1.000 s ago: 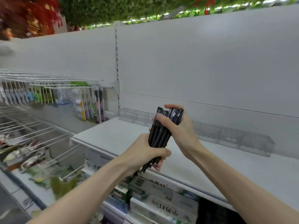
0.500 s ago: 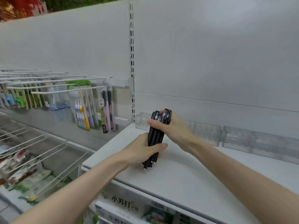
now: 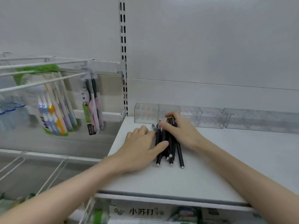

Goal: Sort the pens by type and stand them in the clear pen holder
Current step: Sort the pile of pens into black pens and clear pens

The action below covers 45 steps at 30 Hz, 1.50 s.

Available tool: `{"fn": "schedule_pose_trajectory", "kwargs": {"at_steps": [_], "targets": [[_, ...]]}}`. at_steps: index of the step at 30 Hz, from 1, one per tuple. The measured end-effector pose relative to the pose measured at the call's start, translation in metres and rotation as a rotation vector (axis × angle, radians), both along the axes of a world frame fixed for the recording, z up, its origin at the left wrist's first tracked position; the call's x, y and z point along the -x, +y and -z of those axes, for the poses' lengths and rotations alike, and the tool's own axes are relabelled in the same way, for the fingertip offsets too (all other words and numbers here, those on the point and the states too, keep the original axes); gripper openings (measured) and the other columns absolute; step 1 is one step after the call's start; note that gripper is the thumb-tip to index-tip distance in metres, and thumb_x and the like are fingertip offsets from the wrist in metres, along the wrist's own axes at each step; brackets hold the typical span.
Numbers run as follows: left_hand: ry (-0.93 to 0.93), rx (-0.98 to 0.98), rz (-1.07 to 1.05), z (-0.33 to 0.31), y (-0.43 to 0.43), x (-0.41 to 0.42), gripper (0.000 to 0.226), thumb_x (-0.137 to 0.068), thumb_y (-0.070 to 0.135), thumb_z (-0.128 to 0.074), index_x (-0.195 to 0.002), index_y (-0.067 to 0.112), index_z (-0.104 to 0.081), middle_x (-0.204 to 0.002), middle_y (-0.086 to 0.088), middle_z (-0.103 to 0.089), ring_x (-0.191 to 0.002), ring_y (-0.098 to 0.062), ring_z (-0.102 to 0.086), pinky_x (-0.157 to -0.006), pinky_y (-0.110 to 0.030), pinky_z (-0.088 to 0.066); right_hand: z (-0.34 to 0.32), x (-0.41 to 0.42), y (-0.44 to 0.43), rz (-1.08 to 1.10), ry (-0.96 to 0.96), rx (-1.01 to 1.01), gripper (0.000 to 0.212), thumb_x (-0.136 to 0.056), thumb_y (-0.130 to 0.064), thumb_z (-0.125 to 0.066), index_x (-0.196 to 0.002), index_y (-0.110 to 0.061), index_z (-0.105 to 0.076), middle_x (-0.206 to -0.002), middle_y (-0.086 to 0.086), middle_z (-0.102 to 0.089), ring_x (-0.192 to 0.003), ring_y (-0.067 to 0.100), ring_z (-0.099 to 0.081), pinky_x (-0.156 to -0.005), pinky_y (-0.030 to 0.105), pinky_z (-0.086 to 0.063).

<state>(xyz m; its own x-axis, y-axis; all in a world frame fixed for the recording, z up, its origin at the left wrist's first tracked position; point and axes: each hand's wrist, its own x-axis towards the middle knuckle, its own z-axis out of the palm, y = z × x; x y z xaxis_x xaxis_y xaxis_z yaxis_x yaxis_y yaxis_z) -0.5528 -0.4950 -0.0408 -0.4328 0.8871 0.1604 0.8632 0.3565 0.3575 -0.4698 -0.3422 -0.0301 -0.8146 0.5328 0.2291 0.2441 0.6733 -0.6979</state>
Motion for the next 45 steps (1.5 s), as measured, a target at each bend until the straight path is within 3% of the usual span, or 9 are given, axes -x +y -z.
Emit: {"fn": "schedule_pose_trajectory", "kwargs": {"at_steps": [3,6,10,16,24,30,33,40,45], "targets": [[0.006,-0.048,0.048,0.0,-0.002,0.006,0.049,-0.092,0.059,-0.034,-0.125,0.024,-0.045,-0.109,0.004,-0.042,-0.109,-0.016,-0.035,-0.096,-0.03,-0.027,0.006,0.001,-0.002,0.071,-0.045,-0.066,0.037,-0.079,-0.064,-0.049,-0.097,-0.032,-0.056,-0.099,-0.002,-0.058,-0.103,0.02,-0.05,-0.088,0.035,-0.041],[-0.013,-0.09,0.081,0.004,0.001,0.01,0.059,-0.093,0.057,-0.032,-0.142,0.024,-0.032,-0.134,0.006,-0.037,-0.128,-0.015,-0.029,-0.102,-0.027,-0.021,0.009,0.0,-0.004,0.13,-0.132,-0.158,0.034,-0.084,-0.058,-0.047,-0.101,-0.031,-0.059,-0.105,0.006,-0.05,-0.113,0.022,-0.035,-0.092,0.035,-0.033],[-0.028,-0.087,0.134,0.009,0.0,0.008,0.053,-0.095,0.053,-0.023,-0.141,0.028,-0.034,-0.143,0.009,-0.036,-0.131,-0.011,-0.028,-0.102,-0.025,-0.017,0.004,-0.005,-0.007,0.154,-0.149,-0.18,0.032,-0.088,-0.055,-0.047,-0.105,-0.032,-0.06,-0.104,0.002,-0.043,-0.118,0.024,-0.03,-0.096,0.033,-0.028],[-0.053,-0.097,0.101,0.005,0.0,0.008,0.057,-0.095,0.055,-0.022,-0.145,0.027,-0.027,-0.152,0.004,-0.027,-0.14,-0.011,-0.019,-0.109,-0.028,-0.016,0.004,-0.012,-0.01,0.204,-0.218,-0.288,0.049,-0.089,-0.064,-0.038,-0.124,-0.033,-0.052,-0.139,0.005,-0.024,-0.133,0.027,-0.024,-0.111,0.041,-0.018],[0.01,-0.077,0.17,0.012,0.009,0.009,0.046,-0.097,0.048,-0.027,-0.125,0.019,-0.05,-0.135,0.007,-0.043,-0.128,-0.012,-0.034,-0.107,-0.032,-0.028,0.011,-0.015,-0.001,0.074,-0.248,-0.368,0.038,-0.094,-0.053,-0.04,-0.118,-0.028,-0.055,-0.121,-0.002,-0.047,-0.12,0.019,-0.029,-0.106,0.037,-0.027],[-0.078,-0.13,0.206,0.0,0.011,0.015,0.037,-0.096,0.045,-0.035,-0.109,0.02,-0.058,-0.094,0.014,-0.047,-0.102,-0.011,-0.045,-0.095,-0.028,-0.036,0.0,-0.018,0.006,0.019,-0.217,-0.374,0.028,-0.095,-0.04,-0.05,-0.108,-0.019,-0.062,-0.105,-0.001,-0.056,-0.105,0.019,-0.046,-0.088,0.027,-0.033],[-0.047,-0.18,0.187,-0.003,0.015,0.02,0.034,-0.096,0.044,-0.04,-0.108,0.019,-0.059,-0.105,0.008,-0.053,-0.107,-0.012,-0.046,-0.097,-0.031,-0.036,-0.005,-0.018,0.008,0.01,-0.199,-0.38,0.024,-0.093,-0.036,-0.054,-0.099,-0.015,-0.065,-0.101,0.003,-0.064,-0.096,0.019,-0.055,-0.078,0.029,-0.038],[0.19,-0.141,0.141,-0.037,0.032,0.028,0.039,-0.096,0.042,-0.041,-0.126,0.018,-0.051,-0.131,-0.001,-0.051,-0.125,-0.018,-0.04,-0.106,-0.038,-0.03,-0.038,-0.03,0.013,0.109,-0.09,-0.449,0.028,-0.094,-0.033,-0.054,-0.113,-0.014,-0.061,-0.12,0.006,-0.057,-0.112,0.021,-0.05,-0.088,0.03,-0.035],[0.253,-0.329,0.18,-0.086,0.044,-0.005,0.037,-0.096,0.037,-0.044,-0.128,0.018,-0.05,-0.123,0.002,-0.058,-0.117,-0.017,-0.05,-0.101,-0.04,-0.037,-0.078,-0.065,0.024,0.226,0.077,-0.523,0.029,-0.094,-0.032,-0.054,-0.118,-0.016,-0.059,-0.123,0.0,-0.06,-0.114,0.019,-0.054,-0.092,0.033,-0.042]]}}
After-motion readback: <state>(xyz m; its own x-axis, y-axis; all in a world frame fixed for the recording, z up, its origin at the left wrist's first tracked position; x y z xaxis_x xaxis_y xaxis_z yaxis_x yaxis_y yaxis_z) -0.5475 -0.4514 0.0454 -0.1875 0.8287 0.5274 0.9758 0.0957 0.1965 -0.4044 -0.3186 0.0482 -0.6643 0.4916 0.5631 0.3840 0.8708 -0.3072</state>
